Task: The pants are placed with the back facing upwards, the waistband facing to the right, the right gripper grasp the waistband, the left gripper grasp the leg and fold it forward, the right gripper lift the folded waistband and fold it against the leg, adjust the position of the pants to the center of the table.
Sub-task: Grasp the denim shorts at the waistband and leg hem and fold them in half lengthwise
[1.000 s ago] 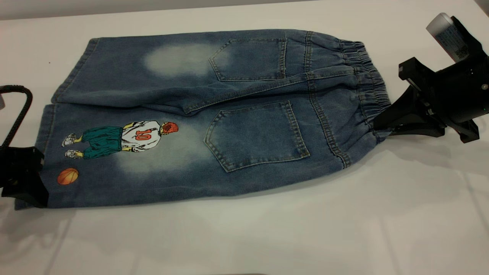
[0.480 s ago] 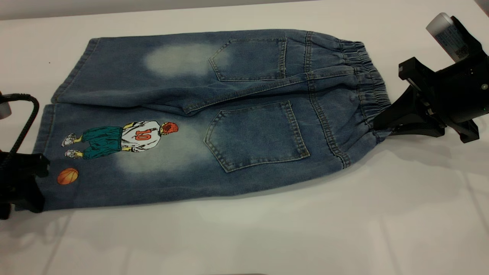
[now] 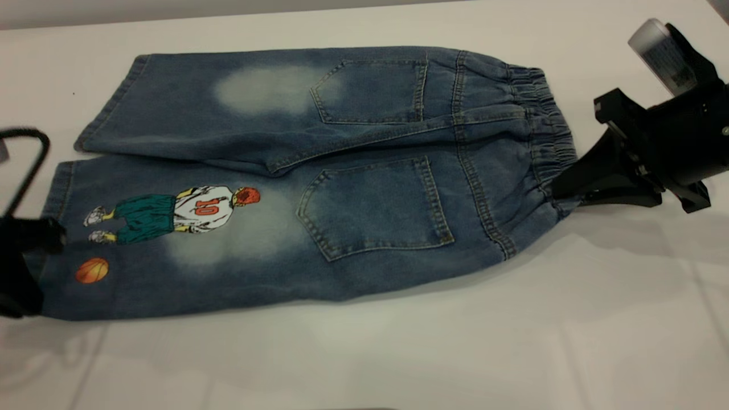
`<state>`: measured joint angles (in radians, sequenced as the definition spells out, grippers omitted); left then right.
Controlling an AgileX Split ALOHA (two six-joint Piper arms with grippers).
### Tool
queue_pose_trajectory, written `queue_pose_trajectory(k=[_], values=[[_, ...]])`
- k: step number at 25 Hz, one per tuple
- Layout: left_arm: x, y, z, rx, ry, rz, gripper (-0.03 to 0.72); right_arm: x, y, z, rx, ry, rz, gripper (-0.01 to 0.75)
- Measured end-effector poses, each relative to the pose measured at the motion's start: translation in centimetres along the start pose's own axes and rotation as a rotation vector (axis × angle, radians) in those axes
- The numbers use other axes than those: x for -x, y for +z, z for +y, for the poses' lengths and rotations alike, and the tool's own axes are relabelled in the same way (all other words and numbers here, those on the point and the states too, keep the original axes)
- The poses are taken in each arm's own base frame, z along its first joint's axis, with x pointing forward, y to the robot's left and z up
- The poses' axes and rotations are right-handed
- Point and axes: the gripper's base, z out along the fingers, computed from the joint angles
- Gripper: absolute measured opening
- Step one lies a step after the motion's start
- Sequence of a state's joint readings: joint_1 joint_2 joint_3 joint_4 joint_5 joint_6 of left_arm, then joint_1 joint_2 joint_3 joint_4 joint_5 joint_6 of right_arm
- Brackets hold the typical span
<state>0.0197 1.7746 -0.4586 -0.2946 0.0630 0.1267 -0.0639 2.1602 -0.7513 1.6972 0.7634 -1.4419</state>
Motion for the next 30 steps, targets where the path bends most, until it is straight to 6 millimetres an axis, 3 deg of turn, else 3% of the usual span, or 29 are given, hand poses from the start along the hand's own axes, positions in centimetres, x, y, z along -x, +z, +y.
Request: queue_pose_trajectory(k=[7, 16, 19, 23, 30], values=[[0.4, -6.3, -0.8, -0.077, 0.029, -0.095, 0.037, -1.2, -2.6, 2.7, 0.061, -0.071, -0.011, 0.038], [-0.9, -13.2, -1.1, -0.146, 0.062, -0.277, 0.037, -2.1, -8.9, 8.6, 0.063, -0.262, -0.068, 0.038], [-0.5, -13.7, -1.0, -0.141, 0.058, -0.358, 0.036, -2.0, -9.7, 8.9, 0.015, -0.276, -0.104, 0.038], [1.2, -12.9, -1.0, -0.124, 0.048, -0.395, 0.036, -1.6, -9.4, 8.2, -0.03, -0.255, -0.11, 0.038], [8.1, -11.4, -2.0, -0.111, 0.049, -0.428, 0.036, -0.4, -8.2, 6.6, -0.09, -0.154, -0.149, 0.038]])
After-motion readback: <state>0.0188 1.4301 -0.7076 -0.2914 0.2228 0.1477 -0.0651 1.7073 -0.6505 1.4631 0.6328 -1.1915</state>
